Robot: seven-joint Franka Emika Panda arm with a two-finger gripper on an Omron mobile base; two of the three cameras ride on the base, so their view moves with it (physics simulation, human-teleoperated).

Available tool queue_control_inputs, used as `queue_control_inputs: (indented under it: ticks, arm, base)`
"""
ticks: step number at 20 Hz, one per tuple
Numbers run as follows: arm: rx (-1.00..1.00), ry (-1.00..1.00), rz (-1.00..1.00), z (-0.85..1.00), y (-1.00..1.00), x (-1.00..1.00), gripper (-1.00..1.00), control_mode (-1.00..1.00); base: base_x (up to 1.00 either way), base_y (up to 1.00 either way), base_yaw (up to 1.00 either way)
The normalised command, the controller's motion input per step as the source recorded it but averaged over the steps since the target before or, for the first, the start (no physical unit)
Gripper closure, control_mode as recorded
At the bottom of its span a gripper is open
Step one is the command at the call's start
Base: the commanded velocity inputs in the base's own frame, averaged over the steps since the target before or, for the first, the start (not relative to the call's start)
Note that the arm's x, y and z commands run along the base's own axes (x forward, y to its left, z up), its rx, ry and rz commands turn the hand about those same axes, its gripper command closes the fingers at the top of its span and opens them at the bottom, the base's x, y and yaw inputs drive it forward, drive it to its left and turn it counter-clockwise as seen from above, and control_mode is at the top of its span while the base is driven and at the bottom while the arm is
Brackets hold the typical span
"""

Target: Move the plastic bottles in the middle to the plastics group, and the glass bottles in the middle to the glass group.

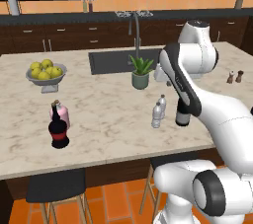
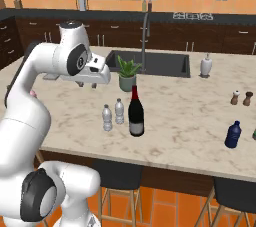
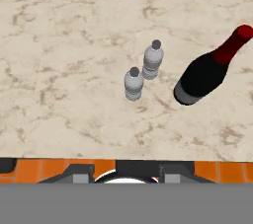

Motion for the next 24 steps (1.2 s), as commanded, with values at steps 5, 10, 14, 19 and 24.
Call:
queue_control_inputs:
  ticks: [5, 10, 14, 19, 24]
  arm:
    - [-0.04, 0.04, 0.00, -0.27, 0.04, -0.04, -1.00, -1.00]
    - [-0.02, 0.03, 0.00, -0.33, -0.74, 0.00, -1.00, -1.00]
    - [0.03, -0.02, 0.00, -0.04, -0.89, 0.00, -1.00, -1.00]
    - [0.03, -0.04, 0.02, 0.02, -0.73, 0.28, -1.00, -1.00]
    - [0.00, -0.04, 0.04, 0.12, -0.51, 0.45, -1.00, -1.00]
  base:
    - [0.00, 0.00, 0.00]
    - [0.00, 0.00, 0.00]
    - [0.00, 0.00, 0.00]
    - [0.00, 0.00, 0.00]
    - [0.00, 0.00, 0.00]
